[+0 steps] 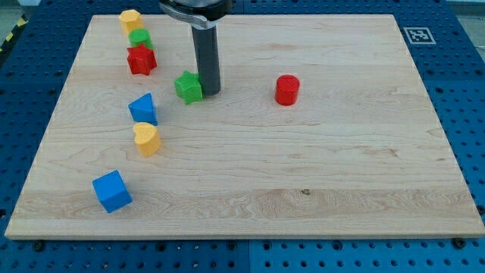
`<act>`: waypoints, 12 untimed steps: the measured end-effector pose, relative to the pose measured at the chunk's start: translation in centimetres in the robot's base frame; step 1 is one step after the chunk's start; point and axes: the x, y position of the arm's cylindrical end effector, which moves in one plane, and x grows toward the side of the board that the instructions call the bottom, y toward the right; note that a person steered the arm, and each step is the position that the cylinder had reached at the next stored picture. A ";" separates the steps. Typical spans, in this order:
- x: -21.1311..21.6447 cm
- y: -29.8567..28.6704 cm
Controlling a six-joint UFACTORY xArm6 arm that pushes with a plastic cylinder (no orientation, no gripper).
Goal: Place the green star to the bottom right of the red star
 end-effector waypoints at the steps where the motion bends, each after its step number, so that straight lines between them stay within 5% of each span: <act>1: 0.0 -1.4; 4: -3.8 -7.7; 6: -4.2 -5.8; 8: 2.5 2.1; 10: 11.6 0.4; 12: 14.0 4.1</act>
